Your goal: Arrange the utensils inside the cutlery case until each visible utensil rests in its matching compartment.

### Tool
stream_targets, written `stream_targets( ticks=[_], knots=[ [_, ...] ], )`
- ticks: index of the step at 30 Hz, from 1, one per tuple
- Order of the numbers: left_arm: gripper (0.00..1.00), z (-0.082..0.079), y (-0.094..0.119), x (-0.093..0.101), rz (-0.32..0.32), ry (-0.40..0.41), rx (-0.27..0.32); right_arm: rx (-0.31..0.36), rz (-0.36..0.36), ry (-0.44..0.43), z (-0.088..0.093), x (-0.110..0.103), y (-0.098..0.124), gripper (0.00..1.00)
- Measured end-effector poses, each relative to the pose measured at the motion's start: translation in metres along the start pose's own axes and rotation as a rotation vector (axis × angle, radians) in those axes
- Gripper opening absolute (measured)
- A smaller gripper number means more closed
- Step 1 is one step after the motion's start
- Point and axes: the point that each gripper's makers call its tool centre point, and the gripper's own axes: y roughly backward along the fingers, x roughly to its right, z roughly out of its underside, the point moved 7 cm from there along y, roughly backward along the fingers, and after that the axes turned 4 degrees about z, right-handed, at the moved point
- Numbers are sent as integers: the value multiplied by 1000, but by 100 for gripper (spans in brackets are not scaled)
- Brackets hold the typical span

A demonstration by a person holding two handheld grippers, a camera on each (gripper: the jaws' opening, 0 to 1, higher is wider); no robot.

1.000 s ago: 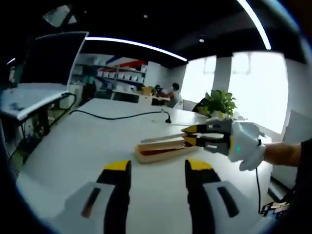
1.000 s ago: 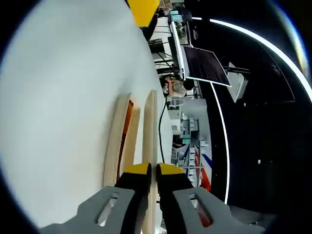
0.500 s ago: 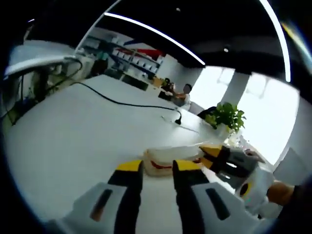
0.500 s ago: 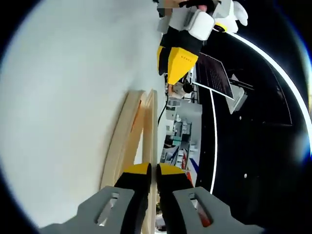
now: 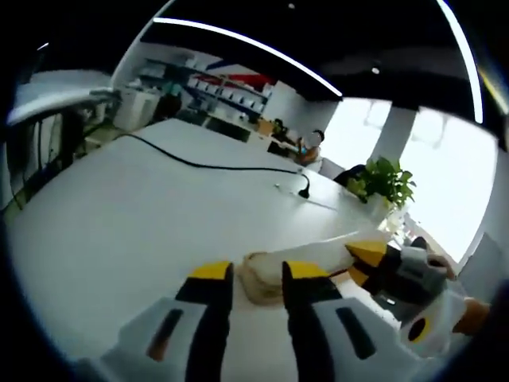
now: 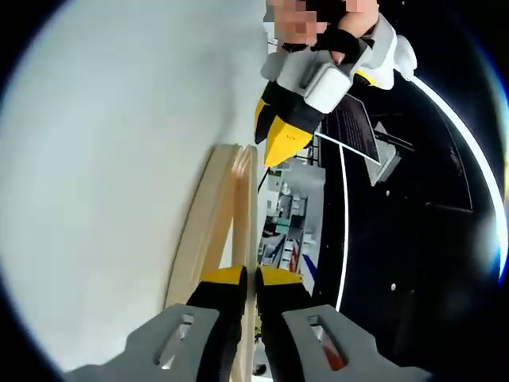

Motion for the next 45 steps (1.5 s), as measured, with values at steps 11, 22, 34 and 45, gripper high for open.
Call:
stream_targets(
  ticks=[11, 22, 34, 45],
  knots=[
    [27, -6, -8, -9, -25, -52, -14, -2, -26, 3, 1, -9, 1, 5],
    [29, -3, -11, -1, -51, -158, -7, 16, -55, 32, 5, -8, 5, 15],
    [32, -6, -15, -1, -70, -217, -9, 58, -144, 16, 15, 0, 14, 23],
    [33, -7, -15, -1, -78, -231, -10, 100, -268, -19, 30, 13, 23, 28]
  ],
)
